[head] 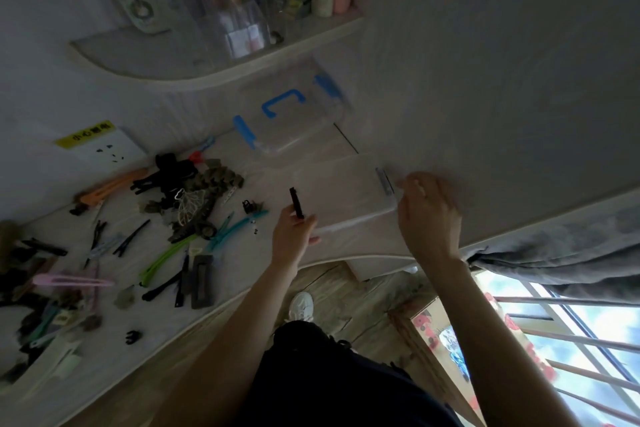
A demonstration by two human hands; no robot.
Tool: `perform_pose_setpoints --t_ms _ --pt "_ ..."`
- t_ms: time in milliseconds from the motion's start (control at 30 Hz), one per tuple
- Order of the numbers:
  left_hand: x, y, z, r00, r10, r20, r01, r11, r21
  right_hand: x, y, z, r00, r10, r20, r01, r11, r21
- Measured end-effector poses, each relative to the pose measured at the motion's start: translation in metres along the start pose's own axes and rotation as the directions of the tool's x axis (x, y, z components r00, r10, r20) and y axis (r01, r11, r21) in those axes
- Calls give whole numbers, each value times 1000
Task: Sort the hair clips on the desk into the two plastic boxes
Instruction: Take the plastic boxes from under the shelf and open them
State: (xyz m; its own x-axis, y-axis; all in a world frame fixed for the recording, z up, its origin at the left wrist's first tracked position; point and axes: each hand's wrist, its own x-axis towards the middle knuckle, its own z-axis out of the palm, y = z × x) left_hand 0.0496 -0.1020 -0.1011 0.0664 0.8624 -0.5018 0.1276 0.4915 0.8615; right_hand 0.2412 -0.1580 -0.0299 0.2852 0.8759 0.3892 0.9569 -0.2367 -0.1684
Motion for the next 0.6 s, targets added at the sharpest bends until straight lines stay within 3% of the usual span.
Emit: perform_pose_setpoints --t_ms 67,167,300,400,500,533,600 --pt "0 3 -3 1000 -2 21 1 997 71 9 -11 6 997 -59 53 55 996 72" --pt "15 11 -20 990 86 -115 -61 977 204 35 -28 21 976 -100 196 53 971 231" --pt "57 46 -53 938 186 -291 -168 982 86 85 -58 52 925 -198 323 58 916 396" --pt "90 75 -61 950 130 -284 -143 989 -25 121 -73 78 839 -320 440 215 938 272" --pt "109 86 -61 969 103 -224 -103 995 9 135 -76 94 714 -394 578 349 917 195" --pt "111 86 -61 970 115 -216 -108 993 43 133 -77 95 706 -397 587 332 917 221" --pt "109 83 -64 967 142 -211 -128 988 81 126 -76 94 770 -397 500 287 915 284"
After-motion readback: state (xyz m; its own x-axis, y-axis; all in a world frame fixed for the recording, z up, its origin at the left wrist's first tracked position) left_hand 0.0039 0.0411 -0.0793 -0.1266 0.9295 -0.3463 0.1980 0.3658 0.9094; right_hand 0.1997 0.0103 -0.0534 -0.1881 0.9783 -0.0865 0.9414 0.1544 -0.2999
